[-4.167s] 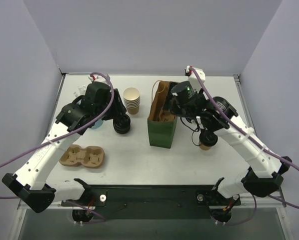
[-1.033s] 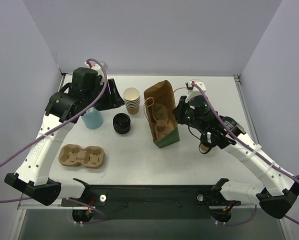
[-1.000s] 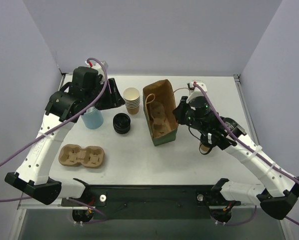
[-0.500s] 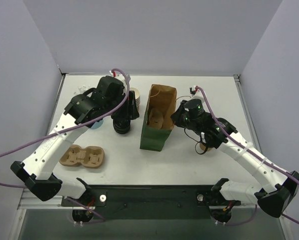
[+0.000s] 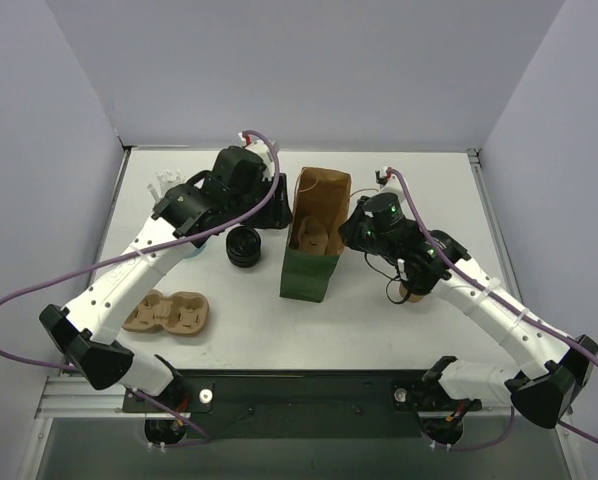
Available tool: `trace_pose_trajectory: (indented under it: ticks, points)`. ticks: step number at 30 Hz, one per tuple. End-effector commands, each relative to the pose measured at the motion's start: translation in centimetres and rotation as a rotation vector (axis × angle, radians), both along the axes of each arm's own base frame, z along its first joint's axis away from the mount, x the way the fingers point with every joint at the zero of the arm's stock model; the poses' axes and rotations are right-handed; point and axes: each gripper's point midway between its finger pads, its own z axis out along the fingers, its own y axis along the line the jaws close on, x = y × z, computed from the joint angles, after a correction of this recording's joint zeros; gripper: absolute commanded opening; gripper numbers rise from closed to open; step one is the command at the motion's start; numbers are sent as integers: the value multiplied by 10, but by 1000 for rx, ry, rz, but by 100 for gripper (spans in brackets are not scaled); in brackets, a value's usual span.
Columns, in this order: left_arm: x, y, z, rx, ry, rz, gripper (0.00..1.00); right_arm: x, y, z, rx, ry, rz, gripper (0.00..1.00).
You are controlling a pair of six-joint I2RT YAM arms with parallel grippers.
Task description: Pack the takeout coffee
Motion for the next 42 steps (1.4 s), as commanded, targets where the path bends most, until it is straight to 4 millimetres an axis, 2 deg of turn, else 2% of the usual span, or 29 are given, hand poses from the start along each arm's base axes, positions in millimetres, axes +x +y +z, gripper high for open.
trace_pose_trajectory:
  ticks: [1, 8, 12, 15, 16, 17, 18, 19, 20, 21, 22, 24, 25, 26, 27, 28, 29, 30, 32, 33, 35, 36, 38, 39, 40, 42]
  points:
    - [6, -15, 5, -29, -49, -49, 60, 4, 4, 12, 18, -17, -13, 0]
    - [8, -19, -7, 10, -55, -61, 61, 5, 5, 13, 21, -18, -12, 0]
    - [13, -16, -20, 60, -48, -41, 56, 5, 6, 12, 28, -16, -17, 0]
    - [15, -19, -26, 79, -54, -60, 38, 7, 9, 14, 38, -20, -14, 0]
    - [17, -21, -21, 71, -66, -64, 18, 8, 10, 16, 42, -24, -11, 0]
    - [18, -23, -16, 71, -80, -75, 10, 9, 11, 16, 38, -26, -8, 0]
    - [19, -27, -10, 67, -94, -81, 0, 11, 13, 26, 52, -41, -8, 0]
    - [21, -30, -1, 57, -112, -87, 0, 12, 13, 34, 65, -52, -11, 0]
    - [17, -35, 36, 22, -170, -102, 0, 13, 12, 46, 79, -77, -16, 0]
    - [20, -37, 47, 35, -195, -84, 0, 13, 13, 62, 99, -110, -18, 0]
    - [16, -38, 58, 44, -220, -82, 0, 9, 16, 60, 93, -116, -14, 0]
    - [11, -38, 32, 97, -211, -88, 0, 6, 18, 43, 87, -99, -24, 0]
    - [7, -41, 11, 99, -167, -113, 0, 4, 17, 20, 69, -55, -26, 0]
    - [6, -42, -1, 98, -136, -117, 0, 7, 15, 17, 69, -48, -34, 0]
    - [7, -44, 0, 99, -128, -121, 0, 10, 12, 20, 37, -66, -26, 0]
    - [9, -42, 6, 115, -143, -114, 0, 13, 13, 42, 42, -113, -21, 0]
    - [7, -40, 13, 134, -151, -113, 0, 17, 10, 54, 35, -141, -27, 0]
    - [11, -42, 43, 101, -210, -100, 0, 19, 8, 65, 31, -167, -34, 0]
    - [15, -34, 52, 142, -229, -66, 0, 21, 5, 81, 35, -204, -42, 0]
    - [15, -30, 49, 161, -222, -57, 0, 21, 2, 80, 32, -202, -62, 0]
    - [12, -30, 26, 176, -179, -57, 0, 16, 0, 65, 30, -161, -67, 0]
    - [5, -24, -11, 220, -113, -64, 0, 12, 2, 56, 23, -138, -56, 0]
    - [-4, -33, -37, 176, -58, -81, 0, 5, 3, 22, -30, -49, -36, 0]
    - [-8, -32, -50, 181, -29, -83, 0, 3, 2, 12, -50, -19, -32, 0]
    - [-10, -31, -56, 186, -12, -81, 0, 2, 3, 3, -65, 10, -31, 0]
    - [-7, -30, -44, 181, -41, -72, 0, 3, 0, 4, -73, 10, -32, 0]
